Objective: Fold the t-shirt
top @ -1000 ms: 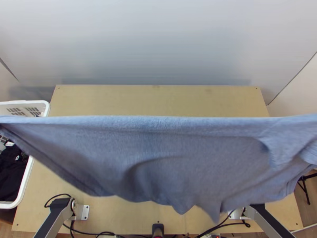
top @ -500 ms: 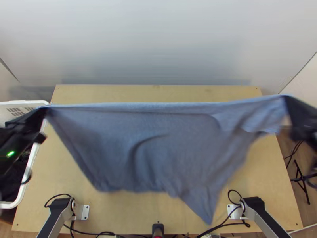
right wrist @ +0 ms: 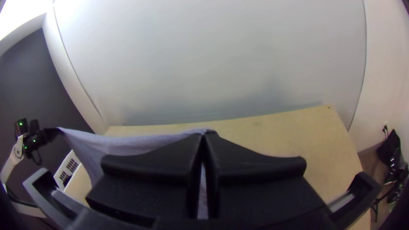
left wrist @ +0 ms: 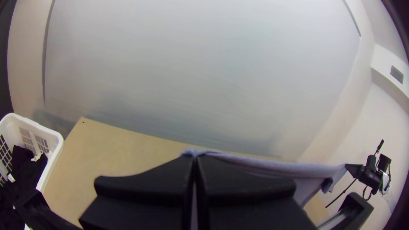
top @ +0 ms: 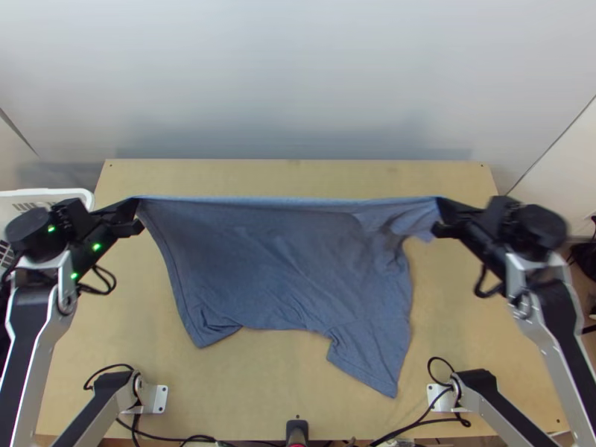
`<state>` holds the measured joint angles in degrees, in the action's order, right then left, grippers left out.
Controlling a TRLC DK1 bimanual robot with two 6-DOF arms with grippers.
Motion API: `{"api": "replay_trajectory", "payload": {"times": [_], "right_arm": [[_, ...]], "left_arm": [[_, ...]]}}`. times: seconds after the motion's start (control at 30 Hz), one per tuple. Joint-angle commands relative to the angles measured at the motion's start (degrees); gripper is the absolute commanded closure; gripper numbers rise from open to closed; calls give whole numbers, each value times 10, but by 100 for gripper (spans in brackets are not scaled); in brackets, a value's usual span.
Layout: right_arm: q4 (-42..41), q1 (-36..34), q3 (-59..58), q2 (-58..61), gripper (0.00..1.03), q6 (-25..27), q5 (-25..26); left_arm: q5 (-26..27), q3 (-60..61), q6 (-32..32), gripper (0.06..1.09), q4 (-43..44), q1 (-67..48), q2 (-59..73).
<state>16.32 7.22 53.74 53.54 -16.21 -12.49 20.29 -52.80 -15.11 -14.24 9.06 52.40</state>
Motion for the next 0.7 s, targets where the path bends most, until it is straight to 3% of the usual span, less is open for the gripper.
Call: {"api": "replay_trajectory", "payload": {"times": [0.0, 0.23, 0.67], "right_arm": [[-146, 12, -99, 109, 100, 34, 35], [-273, 10, -67, 289, 100, 73, 44], [-301, -6, 228, 595, 100, 75, 63]], "left_arm": [[-17, 45, 25, 105, 118, 8, 101], [-77, 41, 52, 105, 255, -32, 242], [-129, -164, 82, 105, 283, -89, 497]]}}
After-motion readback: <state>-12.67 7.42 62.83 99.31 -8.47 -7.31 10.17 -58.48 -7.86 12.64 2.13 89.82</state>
